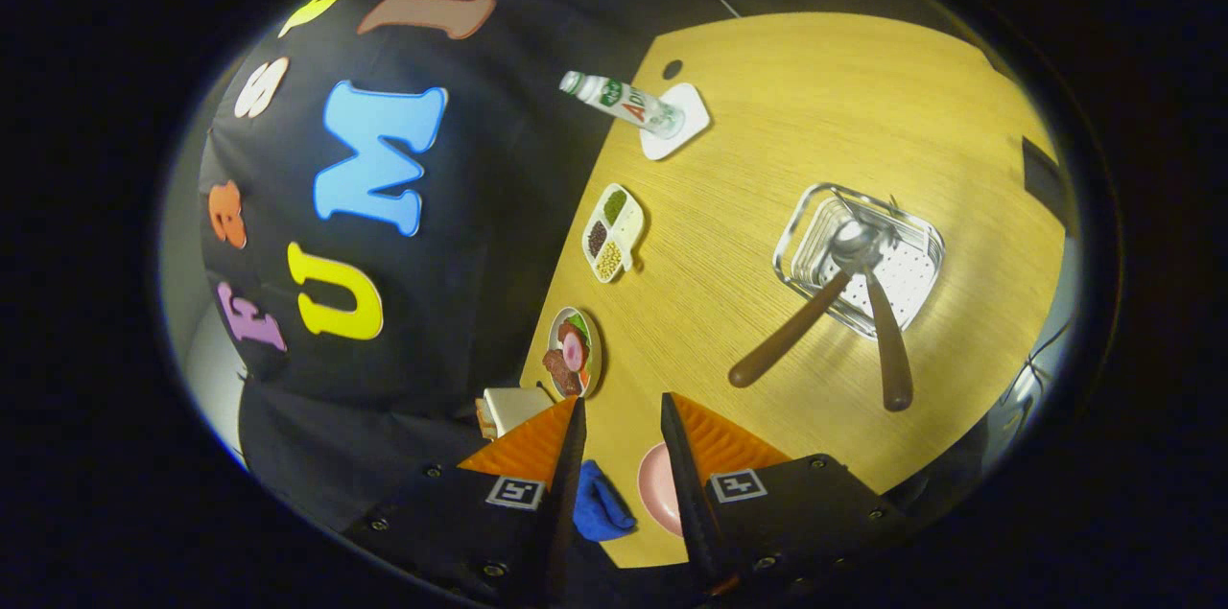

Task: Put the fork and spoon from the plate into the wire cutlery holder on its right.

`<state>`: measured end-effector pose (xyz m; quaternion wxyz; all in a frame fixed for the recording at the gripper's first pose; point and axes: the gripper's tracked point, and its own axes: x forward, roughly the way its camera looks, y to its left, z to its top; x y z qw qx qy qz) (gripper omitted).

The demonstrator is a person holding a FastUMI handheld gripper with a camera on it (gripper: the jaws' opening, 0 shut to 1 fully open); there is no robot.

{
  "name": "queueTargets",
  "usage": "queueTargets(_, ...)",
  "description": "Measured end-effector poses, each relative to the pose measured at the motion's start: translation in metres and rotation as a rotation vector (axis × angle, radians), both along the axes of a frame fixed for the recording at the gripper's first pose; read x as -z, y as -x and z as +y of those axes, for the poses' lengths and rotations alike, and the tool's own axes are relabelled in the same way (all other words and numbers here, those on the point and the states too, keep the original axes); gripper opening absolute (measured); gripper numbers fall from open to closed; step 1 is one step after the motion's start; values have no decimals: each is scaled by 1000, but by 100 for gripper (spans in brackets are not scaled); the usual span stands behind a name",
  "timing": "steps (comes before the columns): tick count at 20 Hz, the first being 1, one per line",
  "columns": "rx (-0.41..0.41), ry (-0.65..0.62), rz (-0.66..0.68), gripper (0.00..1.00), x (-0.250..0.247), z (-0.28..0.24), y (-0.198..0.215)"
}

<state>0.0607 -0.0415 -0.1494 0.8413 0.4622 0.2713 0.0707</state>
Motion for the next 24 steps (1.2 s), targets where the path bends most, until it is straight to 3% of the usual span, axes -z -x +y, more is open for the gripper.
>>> queueTargets(5, 16, 296, -234, 48, -41, -7, -3)
queueTargets(12, 150, 687, -544, 48, -110, -35, -7)
queueTargets(20, 317, 1006, -667, 48, -154, -63, 6)
queueTargets(24, 358, 1050, -681, 48, -167, -70, 10)
